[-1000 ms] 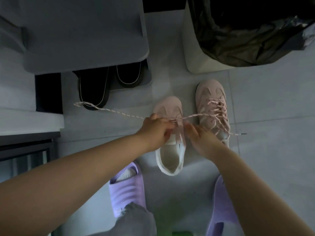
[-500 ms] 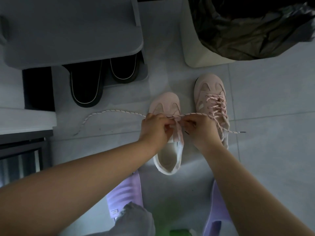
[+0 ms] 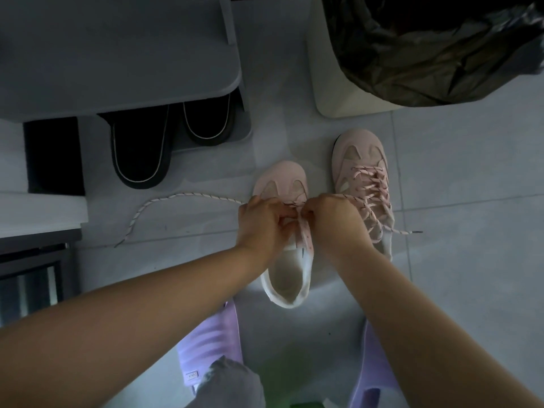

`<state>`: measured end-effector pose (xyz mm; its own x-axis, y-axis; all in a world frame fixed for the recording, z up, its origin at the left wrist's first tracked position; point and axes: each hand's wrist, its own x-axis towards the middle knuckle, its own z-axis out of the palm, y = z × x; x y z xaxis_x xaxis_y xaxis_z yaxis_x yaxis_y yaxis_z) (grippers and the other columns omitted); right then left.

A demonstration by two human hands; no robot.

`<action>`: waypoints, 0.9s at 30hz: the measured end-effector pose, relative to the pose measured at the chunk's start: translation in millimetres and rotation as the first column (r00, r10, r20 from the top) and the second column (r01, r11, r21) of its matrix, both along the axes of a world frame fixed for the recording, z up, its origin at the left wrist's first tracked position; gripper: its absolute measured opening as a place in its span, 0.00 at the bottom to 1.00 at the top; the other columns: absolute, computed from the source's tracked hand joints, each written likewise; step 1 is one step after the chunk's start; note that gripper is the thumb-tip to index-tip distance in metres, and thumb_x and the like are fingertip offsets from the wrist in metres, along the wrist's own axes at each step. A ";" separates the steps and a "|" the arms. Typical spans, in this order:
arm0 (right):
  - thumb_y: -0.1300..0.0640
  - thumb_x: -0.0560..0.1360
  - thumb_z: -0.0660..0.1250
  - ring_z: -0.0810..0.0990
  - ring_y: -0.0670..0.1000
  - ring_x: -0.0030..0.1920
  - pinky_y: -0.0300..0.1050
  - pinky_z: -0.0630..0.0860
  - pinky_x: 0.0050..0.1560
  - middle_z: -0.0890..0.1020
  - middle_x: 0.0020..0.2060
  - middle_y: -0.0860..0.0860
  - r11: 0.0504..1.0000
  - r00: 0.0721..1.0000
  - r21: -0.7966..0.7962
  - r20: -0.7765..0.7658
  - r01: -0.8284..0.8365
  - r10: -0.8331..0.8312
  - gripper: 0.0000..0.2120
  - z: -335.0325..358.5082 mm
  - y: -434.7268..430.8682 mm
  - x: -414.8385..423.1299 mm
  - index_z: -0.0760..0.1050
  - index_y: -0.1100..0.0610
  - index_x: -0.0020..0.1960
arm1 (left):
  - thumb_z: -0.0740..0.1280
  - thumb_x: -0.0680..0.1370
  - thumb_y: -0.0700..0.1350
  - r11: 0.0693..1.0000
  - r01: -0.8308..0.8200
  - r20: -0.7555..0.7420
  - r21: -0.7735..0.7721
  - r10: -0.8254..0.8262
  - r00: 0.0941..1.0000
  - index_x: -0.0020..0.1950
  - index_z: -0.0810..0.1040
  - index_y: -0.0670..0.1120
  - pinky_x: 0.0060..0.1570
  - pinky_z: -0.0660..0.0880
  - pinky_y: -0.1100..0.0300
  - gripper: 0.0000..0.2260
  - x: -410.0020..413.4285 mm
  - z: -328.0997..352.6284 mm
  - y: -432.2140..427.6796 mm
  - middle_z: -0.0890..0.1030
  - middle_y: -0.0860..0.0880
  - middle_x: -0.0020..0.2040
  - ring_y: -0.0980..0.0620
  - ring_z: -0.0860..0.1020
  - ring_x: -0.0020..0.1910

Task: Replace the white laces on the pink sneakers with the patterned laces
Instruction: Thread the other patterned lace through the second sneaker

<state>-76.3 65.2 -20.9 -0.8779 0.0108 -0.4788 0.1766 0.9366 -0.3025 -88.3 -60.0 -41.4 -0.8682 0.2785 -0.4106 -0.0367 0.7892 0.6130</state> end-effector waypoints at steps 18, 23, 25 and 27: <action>0.46 0.62 0.75 0.77 0.47 0.47 0.42 0.71 0.48 0.76 0.40 0.42 0.812 0.896 -0.379 0.193 0.444 -0.400 0.43 -3.3 -4.3 14.1 0.56 0.48 0.69 | 0.69 0.68 0.40 0.860 0.497 -0.079 0.114 -0.491 0.867 0.39 0.83 0.43 0.41 0.65 0.61 0.04 -39.2 9.5 -27.5 0.69 0.57 0.31 0.52 0.67 0.39; 0.57 0.69 0.70 0.75 0.50 0.38 0.38 0.70 0.39 0.76 0.38 0.48 0.669 0.770 -0.387 0.243 0.635 -0.590 0.37 -12.3 -5.3 11.6 0.57 0.48 0.73 | 0.67 0.67 0.42 0.884 0.394 0.012 0.252 -0.409 0.912 0.38 0.83 0.41 0.34 0.61 0.72 0.07 -34.5 22.6 -43.3 0.69 0.57 0.31 0.56 0.68 0.34; 0.61 0.70 0.67 0.75 0.50 0.35 0.33 0.69 0.32 0.75 0.37 0.49 0.659 0.759 -0.379 0.265 0.649 -0.595 0.33 -14.5 -1.5 8.8 0.59 0.48 0.72 | 0.70 0.68 0.40 0.882 0.403 0.067 0.243 -0.430 0.900 0.39 0.83 0.41 0.36 0.65 0.69 0.04 -27.1 26.4 -57.3 0.73 0.52 0.34 0.53 0.72 0.35; 0.61 0.72 0.66 0.76 0.48 0.33 0.30 0.67 0.27 0.76 0.34 0.48 0.684 0.773 -0.362 0.251 0.633 -0.582 0.29 -11.1 -0.1 5.0 0.62 0.48 0.70 | 0.70 0.68 0.44 0.871 0.433 0.114 0.234 -0.467 0.877 0.39 0.83 0.44 0.40 0.68 0.65 0.05 -23.3 32.8 -77.1 0.76 0.49 0.37 0.51 0.74 0.38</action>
